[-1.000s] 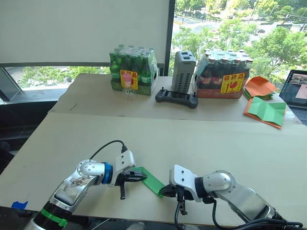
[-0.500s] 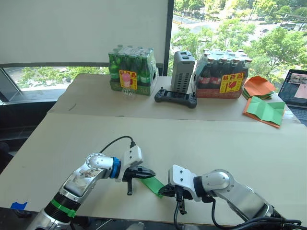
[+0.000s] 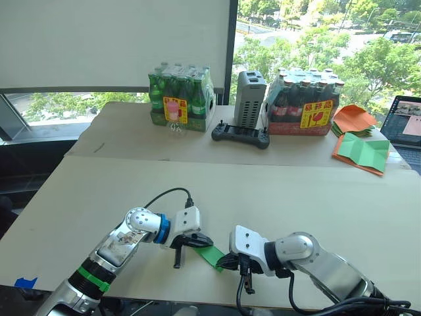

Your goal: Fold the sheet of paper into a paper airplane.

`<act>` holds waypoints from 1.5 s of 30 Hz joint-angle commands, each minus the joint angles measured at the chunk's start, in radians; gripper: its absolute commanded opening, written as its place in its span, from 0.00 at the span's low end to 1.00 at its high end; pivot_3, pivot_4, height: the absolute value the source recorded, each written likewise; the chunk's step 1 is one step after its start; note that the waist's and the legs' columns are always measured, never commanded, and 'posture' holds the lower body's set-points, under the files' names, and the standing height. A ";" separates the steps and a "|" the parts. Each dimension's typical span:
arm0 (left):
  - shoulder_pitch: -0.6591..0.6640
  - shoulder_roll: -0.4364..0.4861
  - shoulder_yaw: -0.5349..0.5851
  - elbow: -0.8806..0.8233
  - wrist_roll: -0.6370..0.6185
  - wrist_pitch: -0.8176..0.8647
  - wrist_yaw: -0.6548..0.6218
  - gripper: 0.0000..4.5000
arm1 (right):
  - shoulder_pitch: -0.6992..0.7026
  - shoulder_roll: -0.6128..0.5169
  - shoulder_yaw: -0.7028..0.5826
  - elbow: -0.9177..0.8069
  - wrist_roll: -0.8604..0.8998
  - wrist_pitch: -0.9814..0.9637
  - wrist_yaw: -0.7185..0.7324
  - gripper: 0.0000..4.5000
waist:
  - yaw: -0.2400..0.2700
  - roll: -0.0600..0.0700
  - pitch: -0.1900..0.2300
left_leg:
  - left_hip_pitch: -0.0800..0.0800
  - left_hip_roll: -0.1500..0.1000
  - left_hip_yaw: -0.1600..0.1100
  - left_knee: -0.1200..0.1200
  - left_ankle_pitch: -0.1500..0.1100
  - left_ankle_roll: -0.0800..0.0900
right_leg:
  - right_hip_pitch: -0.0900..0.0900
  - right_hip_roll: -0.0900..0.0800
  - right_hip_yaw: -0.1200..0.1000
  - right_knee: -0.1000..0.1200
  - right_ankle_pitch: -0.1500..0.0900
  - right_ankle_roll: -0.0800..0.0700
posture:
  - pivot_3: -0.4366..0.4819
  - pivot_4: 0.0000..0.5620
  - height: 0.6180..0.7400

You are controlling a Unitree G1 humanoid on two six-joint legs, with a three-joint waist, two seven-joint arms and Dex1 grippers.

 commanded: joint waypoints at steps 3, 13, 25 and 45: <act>0.017 0.038 0.010 0.069 0.040 0.004 -0.001 0.00 | 0.017 -0.012 0.026 0.040 -0.029 0.061 -0.014 0.00 | -0.003 0.000 0.000 | 0.000 0.000 0.000 0.000 0.000 0.000 | 0.000 0.000 0.000 0.000 0.000 0.000 | 0.48 0.27 0.47; 0.043 0.071 0.066 0.123 0.051 -0.028 0.025 0.00 | 0.016 -0.012 0.031 0.034 -0.026 0.066 -0.022 0.00 | -0.011 0.001 -0.002 | 0.002 0.000 0.000 0.000 0.000 0.000 | 0.000 0.000 0.000 0.001 0.000 0.000 | 0.48 0.27 0.47; 0.048 0.102 0.105 0.176 0.063 -0.066 0.029 0.00 | 0.013 -0.020 0.029 0.040 -0.025 0.061 -0.017 0.00 | -0.018 0.001 -0.003 | 0.002 0.000 0.000 0.000 0.000 0.000 | 0.000 0.000 0.000 0.001 0.000 0.000 | 0.48 0.27 0.47; 0.163 0.140 0.489 -0.125 -0.280 0.211 0.093 0.00 | -0.039 0.045 -0.251 -0.122 0.179 0.056 -0.023 0.00 | -0.019 0.000 0.001 | -0.006 0.000 -0.001 0.000 0.001 -0.002 | -0.007 0.000 -0.001 0.003 0.000 0.000 | 0.48 0.27 0.47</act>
